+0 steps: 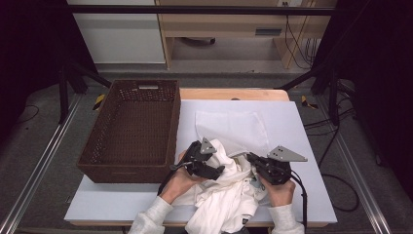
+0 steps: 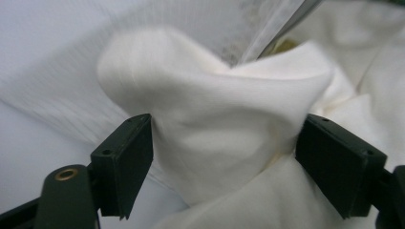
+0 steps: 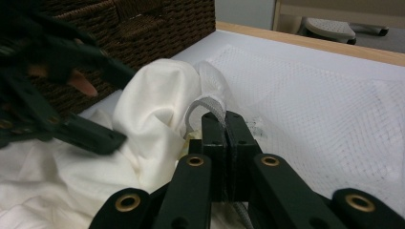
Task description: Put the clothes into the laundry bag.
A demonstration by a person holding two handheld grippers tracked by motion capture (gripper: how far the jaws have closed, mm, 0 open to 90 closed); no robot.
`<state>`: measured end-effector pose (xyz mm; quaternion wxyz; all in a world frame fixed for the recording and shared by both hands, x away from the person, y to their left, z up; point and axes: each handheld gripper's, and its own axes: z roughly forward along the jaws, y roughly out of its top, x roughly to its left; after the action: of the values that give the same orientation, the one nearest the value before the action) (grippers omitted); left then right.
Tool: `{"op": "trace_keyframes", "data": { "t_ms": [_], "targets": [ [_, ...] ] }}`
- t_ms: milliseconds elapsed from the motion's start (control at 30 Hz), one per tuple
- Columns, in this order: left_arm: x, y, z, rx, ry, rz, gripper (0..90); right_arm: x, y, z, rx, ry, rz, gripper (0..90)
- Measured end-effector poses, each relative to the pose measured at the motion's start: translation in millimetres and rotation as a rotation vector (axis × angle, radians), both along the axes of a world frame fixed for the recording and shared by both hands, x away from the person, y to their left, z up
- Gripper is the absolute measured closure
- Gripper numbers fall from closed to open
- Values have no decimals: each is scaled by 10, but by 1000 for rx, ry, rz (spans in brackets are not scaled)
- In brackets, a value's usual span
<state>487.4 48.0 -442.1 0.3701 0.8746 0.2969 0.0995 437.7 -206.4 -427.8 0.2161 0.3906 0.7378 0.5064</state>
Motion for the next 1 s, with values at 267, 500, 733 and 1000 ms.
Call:
{"op": "trace_keyframes", "data": {
  "t_ms": [267, 500, 733, 1000],
  "targets": [
    [-49, 19, -186, -69, 67, -76, 611, 8, 9, -7, 2, 5, 2, 886],
    [-371, -32, 33, -166, -63, -149, 733, 10, 25, -14, 2, 5, 1, 886],
    [-496, -418, 117, -175, -103, -215, 725, 7, 51, -15, 9, 4, 11, 886],
    [-274, -773, -46, -69, -107, -152, 725, -28, 47, 18, 44, -19, 36, 887]
  ]
}}
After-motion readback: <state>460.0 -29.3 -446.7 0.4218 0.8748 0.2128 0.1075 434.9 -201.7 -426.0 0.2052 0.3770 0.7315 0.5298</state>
